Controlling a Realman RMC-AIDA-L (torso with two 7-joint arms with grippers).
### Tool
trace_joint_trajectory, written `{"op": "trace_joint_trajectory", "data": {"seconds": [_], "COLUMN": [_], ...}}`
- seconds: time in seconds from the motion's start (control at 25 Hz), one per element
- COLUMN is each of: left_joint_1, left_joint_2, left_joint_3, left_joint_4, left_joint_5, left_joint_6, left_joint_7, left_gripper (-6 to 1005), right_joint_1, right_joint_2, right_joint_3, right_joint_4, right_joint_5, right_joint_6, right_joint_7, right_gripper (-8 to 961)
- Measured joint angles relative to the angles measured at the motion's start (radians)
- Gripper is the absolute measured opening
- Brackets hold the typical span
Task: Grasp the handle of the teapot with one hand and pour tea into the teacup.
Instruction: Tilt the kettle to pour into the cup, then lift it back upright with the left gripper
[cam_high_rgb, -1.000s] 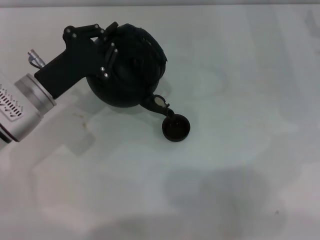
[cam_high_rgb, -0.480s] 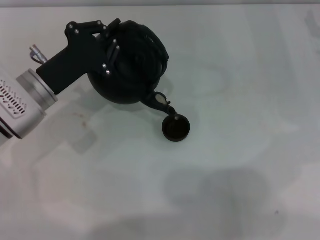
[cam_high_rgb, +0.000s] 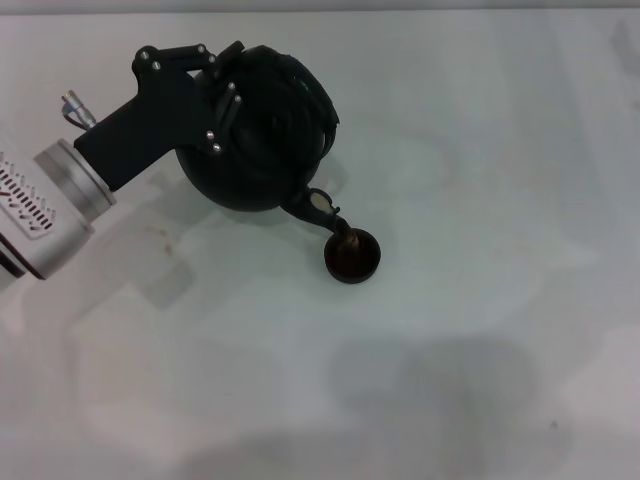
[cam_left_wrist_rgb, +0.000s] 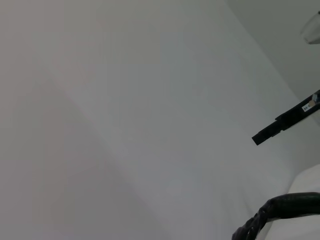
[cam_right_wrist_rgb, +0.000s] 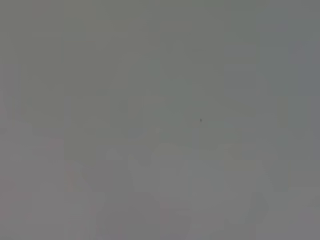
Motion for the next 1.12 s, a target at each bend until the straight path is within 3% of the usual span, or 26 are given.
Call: {"op": "trace_joint_trajectory", "data": {"seconds": [1.12], "left_joint_1": [-0.01], "left_joint_2": [0.001], "left_joint_3": [0.0], "left_joint_4": [-0.012], "left_joint_5": [0.013], "left_joint_6": [-0.025], "left_joint_7": [0.001], "left_gripper": [101], "right_joint_1": [0.005], "right_joint_2": [0.003], "right_joint_3": [0.0], "right_joint_4": [0.008], "right_joint_5": [0.0], "right_joint_6": [0.007], "right_joint_7": [0.002], "right_gripper": [858]}}
